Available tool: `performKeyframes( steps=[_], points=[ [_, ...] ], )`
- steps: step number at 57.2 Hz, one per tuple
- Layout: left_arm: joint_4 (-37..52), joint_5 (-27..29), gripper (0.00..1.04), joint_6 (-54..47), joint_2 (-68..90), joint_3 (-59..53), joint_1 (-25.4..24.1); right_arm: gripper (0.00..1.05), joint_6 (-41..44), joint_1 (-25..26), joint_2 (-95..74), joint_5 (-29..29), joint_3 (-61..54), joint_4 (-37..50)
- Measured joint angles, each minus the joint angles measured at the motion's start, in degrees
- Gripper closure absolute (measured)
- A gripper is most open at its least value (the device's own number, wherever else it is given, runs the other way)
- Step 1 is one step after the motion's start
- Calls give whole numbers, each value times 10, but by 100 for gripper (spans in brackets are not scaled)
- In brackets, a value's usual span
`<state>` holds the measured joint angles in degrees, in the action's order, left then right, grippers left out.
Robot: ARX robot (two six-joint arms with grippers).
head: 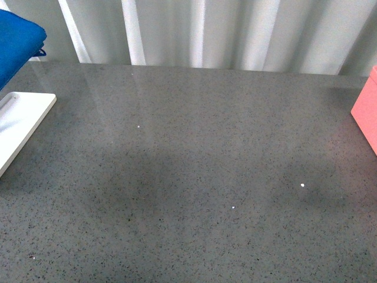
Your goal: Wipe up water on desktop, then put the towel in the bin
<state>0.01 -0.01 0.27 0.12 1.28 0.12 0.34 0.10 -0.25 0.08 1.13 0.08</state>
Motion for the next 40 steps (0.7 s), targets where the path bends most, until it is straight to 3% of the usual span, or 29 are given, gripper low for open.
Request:
performKeyframes(
  steps=[40],
  points=[
    [0,0,7,0,0,0,0,7,0,0,0,0,0,0]
  ],
)
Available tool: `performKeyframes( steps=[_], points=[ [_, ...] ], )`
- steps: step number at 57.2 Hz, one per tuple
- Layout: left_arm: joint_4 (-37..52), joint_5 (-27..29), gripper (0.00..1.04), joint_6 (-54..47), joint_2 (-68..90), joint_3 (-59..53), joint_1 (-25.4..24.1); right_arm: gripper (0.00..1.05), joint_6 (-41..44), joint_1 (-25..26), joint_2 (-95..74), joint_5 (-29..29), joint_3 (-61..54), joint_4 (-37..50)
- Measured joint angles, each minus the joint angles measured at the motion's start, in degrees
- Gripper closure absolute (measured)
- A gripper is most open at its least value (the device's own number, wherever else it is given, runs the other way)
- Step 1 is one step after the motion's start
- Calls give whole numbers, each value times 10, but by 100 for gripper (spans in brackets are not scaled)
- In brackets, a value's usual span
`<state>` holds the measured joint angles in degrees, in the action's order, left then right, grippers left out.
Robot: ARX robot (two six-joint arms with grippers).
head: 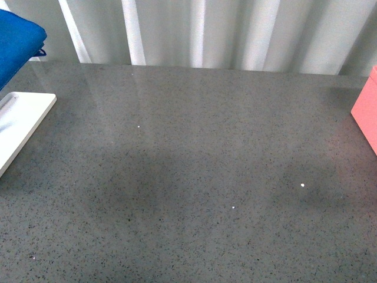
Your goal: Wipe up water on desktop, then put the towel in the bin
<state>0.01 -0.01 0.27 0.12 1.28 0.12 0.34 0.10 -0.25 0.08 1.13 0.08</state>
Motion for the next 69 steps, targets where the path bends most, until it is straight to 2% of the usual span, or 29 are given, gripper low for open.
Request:
performKeyframes(
  steps=[48,50,52,55,62,66,69],
  points=[
    [-9,-8,7,7,6,2,-1,7,0,0,0,0,0,0],
    [-80,-40,7,35,39,30,10,7,0,0,0,0,0,0],
    [-102,-50,7,45,82,52,33,7,0,0,0,1,0,0],
    [-54,-70,7,37,151,84,49,7,0,0,0,0,0,0],
    [57,-92,7,-42,359,196,31,7,0,0,0,0,0,0],
    [76,-101,7,-82,491,256,2,7,0,0,0,0,0,0],
    [74,-87,7,-98,564,293,-12,7,0,0,0,0,0,0]
  ],
)
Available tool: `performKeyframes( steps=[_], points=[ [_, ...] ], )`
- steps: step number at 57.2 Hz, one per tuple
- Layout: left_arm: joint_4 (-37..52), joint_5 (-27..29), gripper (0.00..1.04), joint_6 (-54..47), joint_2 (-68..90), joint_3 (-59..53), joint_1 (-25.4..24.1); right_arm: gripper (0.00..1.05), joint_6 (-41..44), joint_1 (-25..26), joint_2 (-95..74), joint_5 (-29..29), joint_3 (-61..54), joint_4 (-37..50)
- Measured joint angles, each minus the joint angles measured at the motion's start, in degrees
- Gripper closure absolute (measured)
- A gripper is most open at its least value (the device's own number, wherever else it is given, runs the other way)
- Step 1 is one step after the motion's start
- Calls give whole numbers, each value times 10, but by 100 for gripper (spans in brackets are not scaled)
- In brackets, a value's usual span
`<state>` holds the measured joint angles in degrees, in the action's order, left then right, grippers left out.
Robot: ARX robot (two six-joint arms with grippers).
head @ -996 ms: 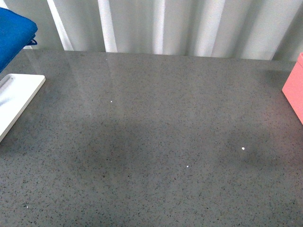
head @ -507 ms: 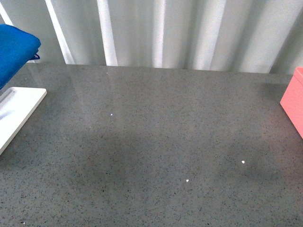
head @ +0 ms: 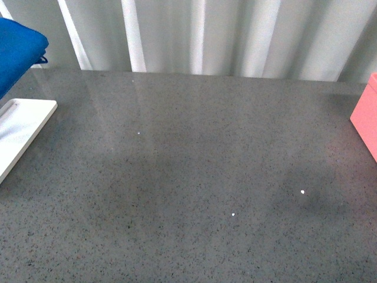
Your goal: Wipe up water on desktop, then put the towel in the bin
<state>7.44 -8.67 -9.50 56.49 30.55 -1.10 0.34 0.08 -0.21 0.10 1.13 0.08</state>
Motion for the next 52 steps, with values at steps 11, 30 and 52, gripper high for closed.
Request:
performKeyframes(
  steps=[11,30,52],
  points=[
    [-74,27,7,-28,189,149,-35,7,0,0,0,0,0,0],
    [-160,61,7,-53,362,319,-83,7,0,0,0,0,0,0],
    [-163,59,7,-103,440,393,-106,7,0,0,0,0,0,0]
  ],
)
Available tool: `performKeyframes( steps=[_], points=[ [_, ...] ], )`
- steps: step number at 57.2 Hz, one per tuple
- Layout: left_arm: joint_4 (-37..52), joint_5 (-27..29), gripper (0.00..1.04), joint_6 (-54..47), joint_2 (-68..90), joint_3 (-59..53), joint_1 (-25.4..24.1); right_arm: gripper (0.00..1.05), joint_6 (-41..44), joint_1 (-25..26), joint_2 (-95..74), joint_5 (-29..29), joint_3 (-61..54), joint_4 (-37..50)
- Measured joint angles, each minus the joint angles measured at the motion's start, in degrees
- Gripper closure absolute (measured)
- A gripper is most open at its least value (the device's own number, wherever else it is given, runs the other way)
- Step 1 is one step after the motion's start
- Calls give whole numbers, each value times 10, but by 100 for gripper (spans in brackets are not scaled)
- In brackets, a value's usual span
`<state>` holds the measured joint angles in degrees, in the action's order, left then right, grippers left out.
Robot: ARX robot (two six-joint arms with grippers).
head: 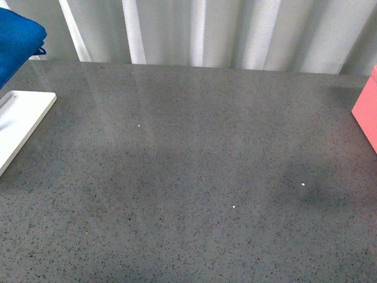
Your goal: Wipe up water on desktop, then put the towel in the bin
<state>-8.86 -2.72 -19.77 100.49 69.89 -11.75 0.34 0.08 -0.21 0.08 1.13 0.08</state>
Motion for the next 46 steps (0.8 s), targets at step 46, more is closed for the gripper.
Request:
performKeyframes(
  steps=[46],
  points=[
    [56,40,7,-6,87,-2,-14,7,0,0,0,0,0,0]
  ],
)
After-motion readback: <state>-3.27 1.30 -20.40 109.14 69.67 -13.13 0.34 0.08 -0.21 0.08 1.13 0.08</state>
